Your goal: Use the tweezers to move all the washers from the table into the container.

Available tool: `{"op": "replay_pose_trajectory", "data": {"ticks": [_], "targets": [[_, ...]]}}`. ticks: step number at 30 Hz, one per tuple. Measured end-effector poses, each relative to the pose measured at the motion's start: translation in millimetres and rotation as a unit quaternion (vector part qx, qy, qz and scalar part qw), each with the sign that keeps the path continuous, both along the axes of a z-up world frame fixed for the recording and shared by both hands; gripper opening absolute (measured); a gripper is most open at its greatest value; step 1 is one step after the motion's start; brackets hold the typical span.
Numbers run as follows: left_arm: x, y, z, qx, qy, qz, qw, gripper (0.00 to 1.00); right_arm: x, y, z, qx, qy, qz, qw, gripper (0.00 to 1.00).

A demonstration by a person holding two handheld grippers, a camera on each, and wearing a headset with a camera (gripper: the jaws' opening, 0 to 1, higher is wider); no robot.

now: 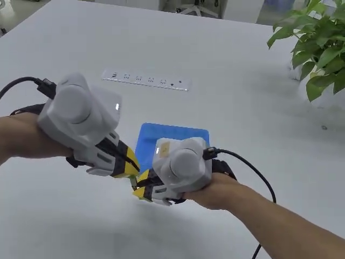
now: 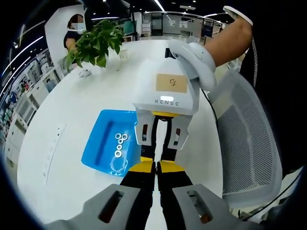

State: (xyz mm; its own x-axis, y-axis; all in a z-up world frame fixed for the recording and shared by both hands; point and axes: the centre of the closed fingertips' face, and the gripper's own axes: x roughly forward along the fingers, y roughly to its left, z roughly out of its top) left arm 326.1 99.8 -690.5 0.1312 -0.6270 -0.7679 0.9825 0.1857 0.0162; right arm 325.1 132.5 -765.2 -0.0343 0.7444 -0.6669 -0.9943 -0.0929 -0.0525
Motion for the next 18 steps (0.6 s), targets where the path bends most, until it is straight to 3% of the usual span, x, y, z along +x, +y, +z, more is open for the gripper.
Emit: {"op": "replay_pose_trajectory", "data": {"ticks": [18], "targets": [[7.6, -8.8, 35.6, 0.001, -0.014, -0.019, 0.9997, 0.05, 8.3, -5.5, 35.8, 0.009, -0.011, -0.014, 0.9998, 0.09]]}}
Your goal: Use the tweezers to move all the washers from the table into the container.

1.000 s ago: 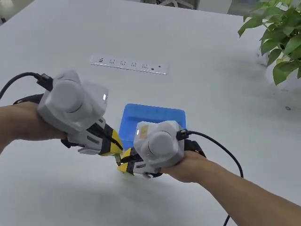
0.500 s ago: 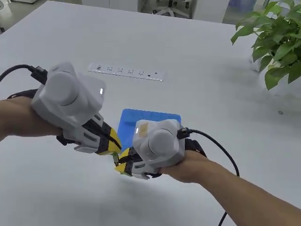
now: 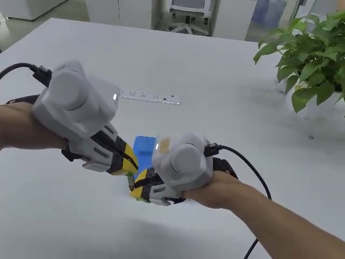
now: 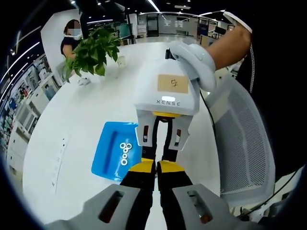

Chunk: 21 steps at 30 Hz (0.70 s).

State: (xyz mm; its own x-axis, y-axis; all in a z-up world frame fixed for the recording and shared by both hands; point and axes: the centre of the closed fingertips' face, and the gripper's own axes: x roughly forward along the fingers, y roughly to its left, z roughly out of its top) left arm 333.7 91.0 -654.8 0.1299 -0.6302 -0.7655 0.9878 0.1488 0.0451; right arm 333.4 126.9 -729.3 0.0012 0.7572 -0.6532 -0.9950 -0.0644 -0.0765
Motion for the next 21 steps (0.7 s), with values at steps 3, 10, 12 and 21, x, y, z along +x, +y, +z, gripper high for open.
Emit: {"op": "replay_pose_trajectory", "data": {"ticks": [3, 10, 12, 21], "targets": [[3.6, -2.7, 6.2, -0.004, -0.004, -0.003, 1.0000, 0.05, 3.5, -0.6, 6.4, 0.002, -0.002, 0.000, 1.0000, 0.09], [14.2, -6.2, 18.0, -0.014, -0.009, -0.008, 0.9998, 0.05, 15.2, -2.6, 18.0, 0.007, -0.006, -0.003, 1.0000, 0.09], [17.9, -6.9, 20.4, -0.013, -0.012, -0.011, 0.9998, 0.05, 18.6, -3.2, 20.6, 0.008, -0.008, -0.004, 0.9999, 0.09], [36.2, -12.1, 28.8, -0.012, -0.026, -0.020, 0.9994, 0.05, 39.6, -6.8, 29.6, 0.014, -0.019, -0.013, 0.9996, 0.09]]}}
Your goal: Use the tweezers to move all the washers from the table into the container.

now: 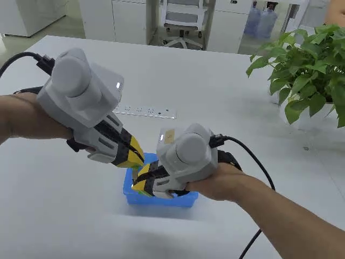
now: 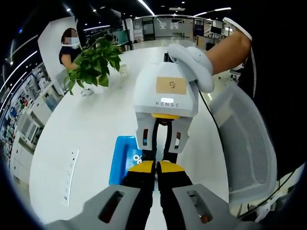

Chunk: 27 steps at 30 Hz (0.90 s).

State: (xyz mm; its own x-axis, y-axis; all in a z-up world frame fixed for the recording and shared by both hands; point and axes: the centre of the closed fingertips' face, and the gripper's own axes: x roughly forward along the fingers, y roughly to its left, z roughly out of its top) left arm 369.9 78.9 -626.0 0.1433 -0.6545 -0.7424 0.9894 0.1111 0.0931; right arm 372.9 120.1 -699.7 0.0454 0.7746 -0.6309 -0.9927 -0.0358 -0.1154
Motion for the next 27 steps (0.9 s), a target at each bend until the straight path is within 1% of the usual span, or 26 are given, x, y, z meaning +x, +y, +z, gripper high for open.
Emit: {"op": "replay_pose_trajectory", "data": {"ticks": [7, 14, 17, 19, 21, 25, 27], "targets": [[12.1, -3.5, -2.4, -0.003, -0.011, -0.001, 0.9999, 0.05, 15.8, -4.9, -2.2, -0.001, -0.007, -0.006, 1.0000, 0.09], [24.2, -6.2, -9.9, -0.003, -0.018, -0.003, 0.9998, 0.05, 31.0, -11.2, -10.1, -0.008, -0.015, -0.009, 0.9998, 0.09], [31.2, -7.0, -14.9, -0.002, -0.019, -0.002, 0.9998, 0.05, 36.1, -13.4, -14.5, -0.010, -0.015, -0.011, 0.9998, 0.09], [34.6, -7.7, -19.2, -0.001, -0.018, -0.003, 0.9998, 0.05, 39.3, -14.8, -18.1, -0.013, -0.014, -0.011, 0.9998, 0.09], [37.1, -8.2, -22.4, 0.002, -0.019, -0.006, 0.9998, 0.05, 42.2, -16.5, -22.0, -0.014, -0.015, -0.012, 0.9997, 0.09], [44.3, -10.1, -29.0, -0.004, -0.019, -0.006, 0.9998, 0.05, 48.8, -19.6, -29.1, -0.015, -0.012, -0.015, 0.9997, 0.09], [46.9, -10.6, -33.4, -0.004, -0.015, -0.006, 0.9999, 0.05, 52.6, -21.1, -33.6, -0.016, -0.010, -0.016, 0.9997, 0.09]]}}
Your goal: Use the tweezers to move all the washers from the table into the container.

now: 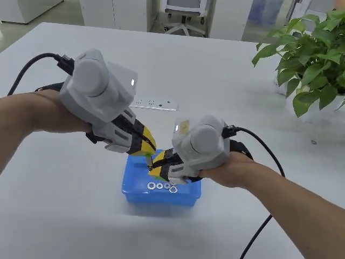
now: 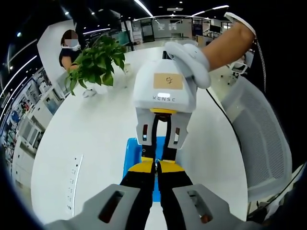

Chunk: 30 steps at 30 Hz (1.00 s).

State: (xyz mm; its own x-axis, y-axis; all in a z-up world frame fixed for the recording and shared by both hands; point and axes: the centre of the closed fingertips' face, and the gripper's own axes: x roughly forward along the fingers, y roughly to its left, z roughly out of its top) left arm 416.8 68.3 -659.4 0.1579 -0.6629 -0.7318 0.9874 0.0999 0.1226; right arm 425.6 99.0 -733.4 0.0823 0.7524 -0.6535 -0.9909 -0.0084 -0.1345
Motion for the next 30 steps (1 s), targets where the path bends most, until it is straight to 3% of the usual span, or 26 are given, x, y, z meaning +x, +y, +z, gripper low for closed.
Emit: {"op": "replay_pose_trajectory", "data": {"ticks": [15, 30], "targets": [[14.3, 1.0, -32.8, 0.012, 0.019, 0.004, 0.9997, 0.05, 14.5, -7.3, -31.7, -0.011, 0.016, -0.003, 0.9998, 0.10], [21.7, -5.6, -48.2, 0.012, 0.025, 0.003, 0.9996, 0.05, 19.3, -13.6, -47.6, -0.021, 0.024, -0.004, 0.9995, 0.10]]}}
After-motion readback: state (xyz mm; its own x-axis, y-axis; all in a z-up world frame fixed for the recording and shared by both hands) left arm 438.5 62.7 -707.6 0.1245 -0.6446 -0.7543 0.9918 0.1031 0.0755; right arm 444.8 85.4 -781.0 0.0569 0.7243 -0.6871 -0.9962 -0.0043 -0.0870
